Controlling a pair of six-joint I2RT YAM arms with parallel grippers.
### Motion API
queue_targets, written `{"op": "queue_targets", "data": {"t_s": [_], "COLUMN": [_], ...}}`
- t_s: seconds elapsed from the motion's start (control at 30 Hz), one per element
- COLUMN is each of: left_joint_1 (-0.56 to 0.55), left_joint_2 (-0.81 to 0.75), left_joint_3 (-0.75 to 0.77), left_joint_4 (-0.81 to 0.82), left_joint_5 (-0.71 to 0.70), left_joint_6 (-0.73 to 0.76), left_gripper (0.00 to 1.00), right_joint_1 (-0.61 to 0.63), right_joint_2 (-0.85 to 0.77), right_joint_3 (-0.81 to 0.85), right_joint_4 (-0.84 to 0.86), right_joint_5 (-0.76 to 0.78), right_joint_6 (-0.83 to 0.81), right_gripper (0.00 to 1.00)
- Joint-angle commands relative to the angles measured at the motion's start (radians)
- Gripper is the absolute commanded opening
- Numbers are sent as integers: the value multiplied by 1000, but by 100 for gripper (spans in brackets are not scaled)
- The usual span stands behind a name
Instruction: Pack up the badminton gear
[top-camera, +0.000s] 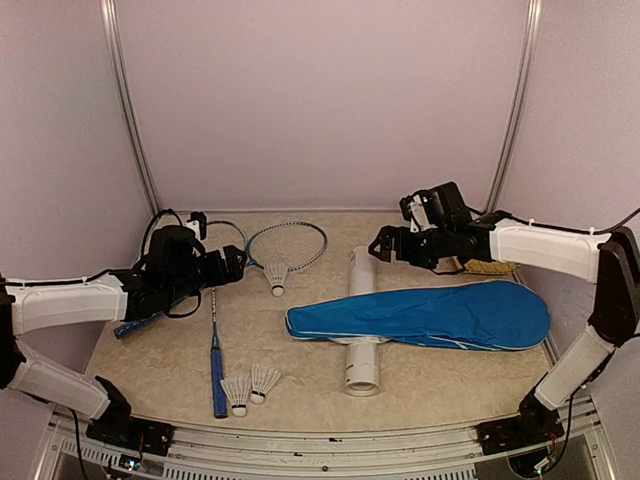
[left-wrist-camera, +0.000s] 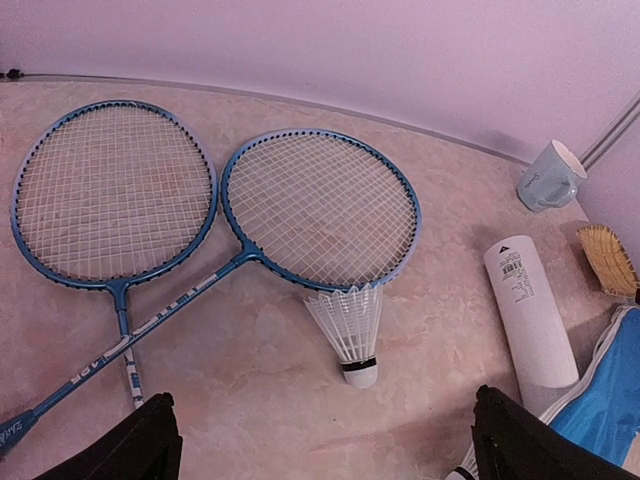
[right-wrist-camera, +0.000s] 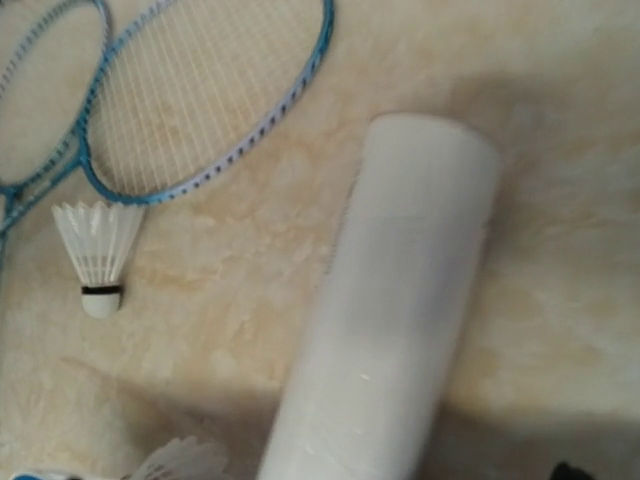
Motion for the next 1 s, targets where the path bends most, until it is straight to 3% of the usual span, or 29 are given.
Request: {"op": "queue_targets", "data": {"t_s": [0.0,0.37,0.57,0.8,0.97], "left_joint_1": [-19,-44,-49,-49,-50], "left_joint_2": [-10,-43,-65,-43,-44], "left_joint_3": [-19,-51,-63,-57,-55], "left_joint_4": [47,57,75,88,90], "left_joint_5": [-92,-173,-183,-187,-176], "left_joint_6": [-11,-24,-21,-14,-20], "left_gripper": [99,99,99,99,99], "right_joint_1": [53,142,143,142,143], "right_joint_2": [150,598,685,741,681], "right_joint_3": [141,626,678,710,670], "right_joint_4": [-131,-459,-489,-453,-345], "right_joint_5": [67,323,359,368,426], "right_joint_6": [106,231,286,244,215], "right_gripper": [100,100,97,78,68]}}
